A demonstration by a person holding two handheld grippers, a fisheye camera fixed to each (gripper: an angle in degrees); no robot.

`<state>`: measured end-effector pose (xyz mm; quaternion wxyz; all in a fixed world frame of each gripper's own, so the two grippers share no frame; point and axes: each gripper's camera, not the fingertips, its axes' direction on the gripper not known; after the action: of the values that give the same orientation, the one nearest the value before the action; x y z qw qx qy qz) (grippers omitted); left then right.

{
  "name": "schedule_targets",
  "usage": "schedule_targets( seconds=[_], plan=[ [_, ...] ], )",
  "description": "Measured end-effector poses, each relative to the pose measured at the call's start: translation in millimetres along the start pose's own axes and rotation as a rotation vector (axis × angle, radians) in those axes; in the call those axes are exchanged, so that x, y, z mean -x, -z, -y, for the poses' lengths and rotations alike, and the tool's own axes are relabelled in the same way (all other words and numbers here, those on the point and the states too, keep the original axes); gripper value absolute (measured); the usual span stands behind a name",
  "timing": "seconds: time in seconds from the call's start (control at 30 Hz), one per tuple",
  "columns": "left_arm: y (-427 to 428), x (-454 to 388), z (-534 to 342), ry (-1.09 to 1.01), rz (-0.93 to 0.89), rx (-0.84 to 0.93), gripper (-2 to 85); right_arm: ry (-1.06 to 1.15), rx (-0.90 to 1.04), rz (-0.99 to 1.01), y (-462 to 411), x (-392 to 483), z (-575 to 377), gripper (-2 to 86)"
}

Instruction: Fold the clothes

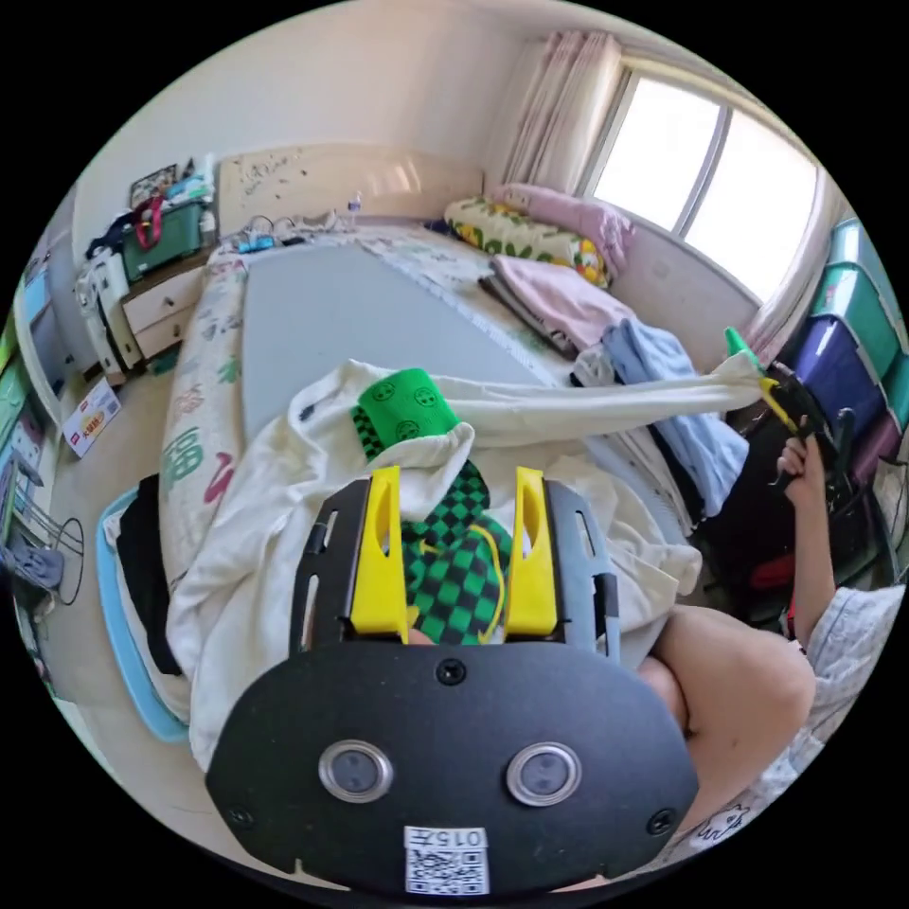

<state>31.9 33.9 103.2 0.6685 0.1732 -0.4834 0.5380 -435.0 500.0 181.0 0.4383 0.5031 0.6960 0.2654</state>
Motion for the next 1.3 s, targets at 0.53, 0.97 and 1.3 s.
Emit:
schedule_targets(
  seconds=[0.53,0.97,1.3],
  plan=[
    [206.9,133.1,-238.3,0.53,0.233,-0.227,5.5,0.025,0.074,-0.364,-7.8,-49.4,11.2,5.7],
    [125.4,53.6,-115.7,0.001,0.111,-0.209,9.7,0.523,0.282,0.322,-294.8,188.5,117.5,6.3],
    [26.5,28.9,-42.7,-0.371,0.134,0.114,11.4,0.751,0.693,0.298,-603.6,313.4,115.2,11.2]
  ],
)
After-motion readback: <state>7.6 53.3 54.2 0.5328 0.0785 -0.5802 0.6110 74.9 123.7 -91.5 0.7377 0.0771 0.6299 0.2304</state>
